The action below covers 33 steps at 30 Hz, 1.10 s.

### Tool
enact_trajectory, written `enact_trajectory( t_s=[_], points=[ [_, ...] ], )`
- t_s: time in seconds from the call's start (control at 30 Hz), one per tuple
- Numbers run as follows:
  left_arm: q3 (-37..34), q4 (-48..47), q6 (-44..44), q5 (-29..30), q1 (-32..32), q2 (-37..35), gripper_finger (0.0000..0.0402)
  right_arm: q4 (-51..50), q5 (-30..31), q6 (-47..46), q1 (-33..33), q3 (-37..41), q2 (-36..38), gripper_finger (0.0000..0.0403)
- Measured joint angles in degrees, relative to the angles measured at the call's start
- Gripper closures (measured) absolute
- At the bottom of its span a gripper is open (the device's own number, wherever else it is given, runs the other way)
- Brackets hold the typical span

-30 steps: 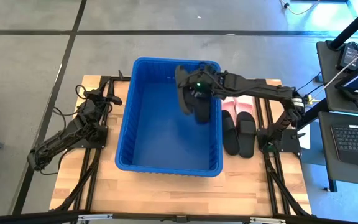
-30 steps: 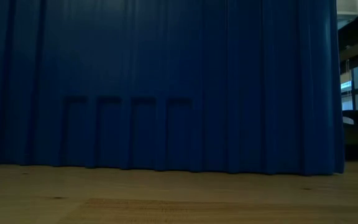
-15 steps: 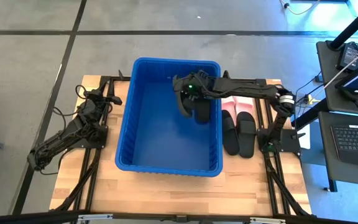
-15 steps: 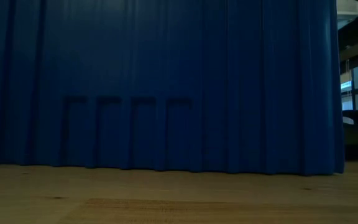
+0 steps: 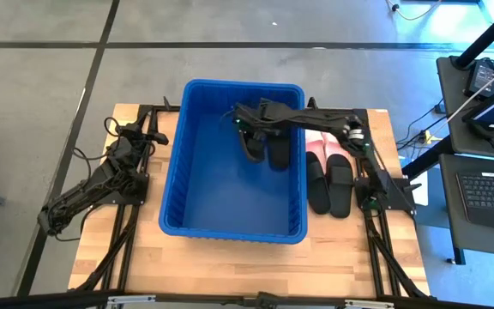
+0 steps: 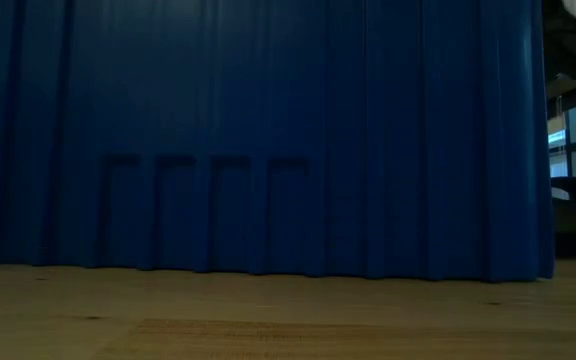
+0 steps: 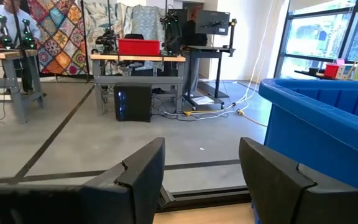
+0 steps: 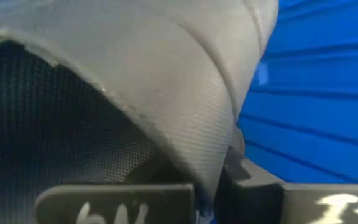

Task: Pick and place slides into bin
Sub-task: Put the black slipper into the blue bin

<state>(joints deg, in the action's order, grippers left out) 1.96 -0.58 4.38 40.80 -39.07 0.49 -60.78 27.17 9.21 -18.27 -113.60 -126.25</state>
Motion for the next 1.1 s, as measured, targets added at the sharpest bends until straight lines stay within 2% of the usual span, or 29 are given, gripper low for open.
enact_trajectory(
  t_s=[0.3, 0.8, 1.1],
  points=[
    [0.0, 0.0, 0.0, 0.0, 0.0, 0.0, 0.02, -10.4, 5.5, -1.2, -0.1, -9.2, -10.5, 0.0389],
    [0.0, 0.0, 0.0, 0.0, 0.0, 0.0, 0.02, -12.3, 6.6, -6.2, -1.1, -9.3, -14.5, 0.0386],
    [0.0, 0.0, 0.0, 0.0, 0.0, 0.0, 0.02, -12.0, 6.4, -7.3, -1.0, -9.5, -14.7, 0.0326]
  ],
)
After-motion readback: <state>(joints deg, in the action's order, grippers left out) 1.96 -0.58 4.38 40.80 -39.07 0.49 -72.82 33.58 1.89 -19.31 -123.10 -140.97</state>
